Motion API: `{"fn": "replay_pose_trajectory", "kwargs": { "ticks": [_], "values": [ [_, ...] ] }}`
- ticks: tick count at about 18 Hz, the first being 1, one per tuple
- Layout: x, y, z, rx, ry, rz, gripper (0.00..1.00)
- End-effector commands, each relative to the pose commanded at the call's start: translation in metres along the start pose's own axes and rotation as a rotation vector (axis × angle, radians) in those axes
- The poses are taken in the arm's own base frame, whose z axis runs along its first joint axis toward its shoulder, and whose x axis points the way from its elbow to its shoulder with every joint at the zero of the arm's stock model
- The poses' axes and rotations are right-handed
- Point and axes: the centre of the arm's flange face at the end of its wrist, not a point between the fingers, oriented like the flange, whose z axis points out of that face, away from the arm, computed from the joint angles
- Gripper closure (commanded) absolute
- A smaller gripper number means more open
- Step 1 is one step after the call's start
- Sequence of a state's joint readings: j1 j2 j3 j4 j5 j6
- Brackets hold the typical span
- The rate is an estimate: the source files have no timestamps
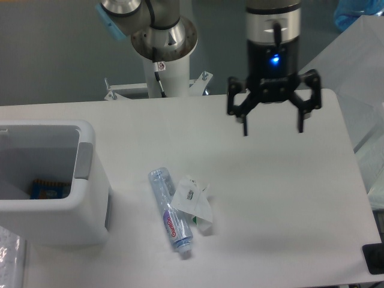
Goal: Open the trash can
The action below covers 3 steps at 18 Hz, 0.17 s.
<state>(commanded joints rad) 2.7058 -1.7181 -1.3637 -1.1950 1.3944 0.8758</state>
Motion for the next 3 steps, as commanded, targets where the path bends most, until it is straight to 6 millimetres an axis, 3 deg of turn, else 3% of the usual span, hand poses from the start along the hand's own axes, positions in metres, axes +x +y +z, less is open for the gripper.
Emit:
{"fn": "replay_pose_trajectory", "kwargs": {
  "ticks": [3],
  "values": [
    [-0.0064,0.0054,0.0008,0.0,-0.007,-0.009,0.0]
  ]
}}
